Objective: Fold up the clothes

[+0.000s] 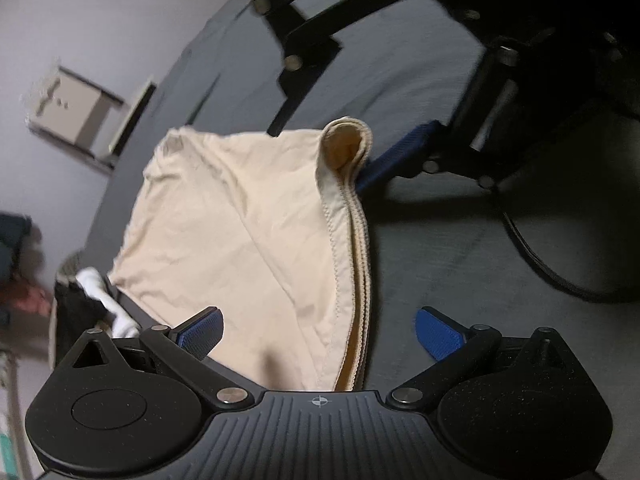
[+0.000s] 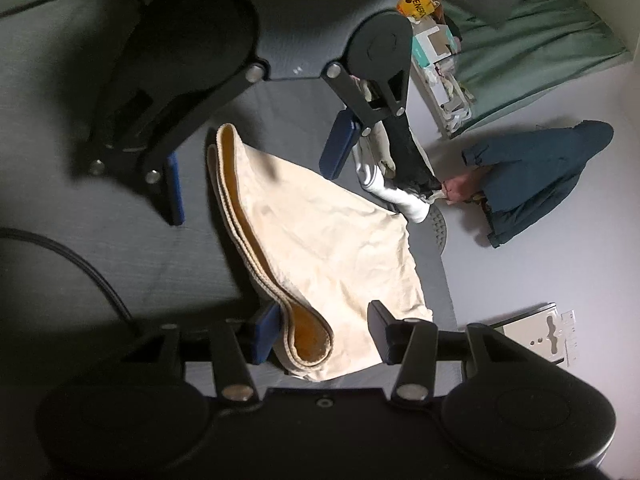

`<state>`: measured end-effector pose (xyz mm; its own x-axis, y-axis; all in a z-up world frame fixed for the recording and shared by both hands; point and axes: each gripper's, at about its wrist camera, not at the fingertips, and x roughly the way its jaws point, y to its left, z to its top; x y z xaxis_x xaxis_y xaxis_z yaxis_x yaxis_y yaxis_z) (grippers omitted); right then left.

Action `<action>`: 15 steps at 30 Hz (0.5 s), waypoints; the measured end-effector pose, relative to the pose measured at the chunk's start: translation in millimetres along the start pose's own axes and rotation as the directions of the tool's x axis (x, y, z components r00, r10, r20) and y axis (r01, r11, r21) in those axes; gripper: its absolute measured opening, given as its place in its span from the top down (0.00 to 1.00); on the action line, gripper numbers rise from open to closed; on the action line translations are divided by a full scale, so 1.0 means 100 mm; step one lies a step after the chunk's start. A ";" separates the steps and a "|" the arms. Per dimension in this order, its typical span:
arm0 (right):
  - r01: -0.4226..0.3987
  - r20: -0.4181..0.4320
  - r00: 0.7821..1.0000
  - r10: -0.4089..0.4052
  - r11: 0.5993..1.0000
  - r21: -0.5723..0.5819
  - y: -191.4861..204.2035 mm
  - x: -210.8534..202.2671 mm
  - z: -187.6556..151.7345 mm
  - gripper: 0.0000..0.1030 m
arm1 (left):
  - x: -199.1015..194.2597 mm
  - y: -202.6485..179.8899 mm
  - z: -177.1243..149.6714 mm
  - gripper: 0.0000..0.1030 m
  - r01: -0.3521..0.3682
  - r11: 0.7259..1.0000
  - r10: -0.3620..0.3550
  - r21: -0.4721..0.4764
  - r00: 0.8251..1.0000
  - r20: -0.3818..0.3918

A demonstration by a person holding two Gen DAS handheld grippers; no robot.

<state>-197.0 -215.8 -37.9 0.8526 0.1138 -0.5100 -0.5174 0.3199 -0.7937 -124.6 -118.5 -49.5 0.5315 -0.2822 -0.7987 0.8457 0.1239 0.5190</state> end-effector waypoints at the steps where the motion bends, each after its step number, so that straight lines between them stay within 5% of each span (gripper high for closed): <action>1: 0.000 0.000 1.000 0.000 1.000 0.003 -0.01 0.02 0.00 0.55 | 0.01 0.01 0.01 0.00 -0.001 1.000 0.001 -0.004 1.000 -0.005; 6: 0.002 -0.001 1.000 -0.002 0.999 0.032 -0.08 0.08 -0.01 0.53 | 0.02 -0.12 0.02 0.01 -0.137 0.986 0.136 0.095 0.991 0.021; 12: -0.008 -0.010 1.000 0.009 0.995 0.098 -0.17 0.13 -0.03 0.51 | -0.02 -0.38 0.04 0.04 -0.218 0.949 0.212 0.229 0.976 0.051; 15: -0.010 -0.013 1.000 0.011 0.992 0.127 -0.22 0.15 -0.04 0.51 | -0.02 -0.44 0.05 0.29 -0.235 0.935 0.233 0.264 0.972 0.040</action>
<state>-173.5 -224.9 -29.6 0.8456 0.1048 -0.5234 -0.5122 0.4353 -0.7404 -162.8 -127.6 -69.2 0.7115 -0.2832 -0.6430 0.6536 -0.0691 0.7537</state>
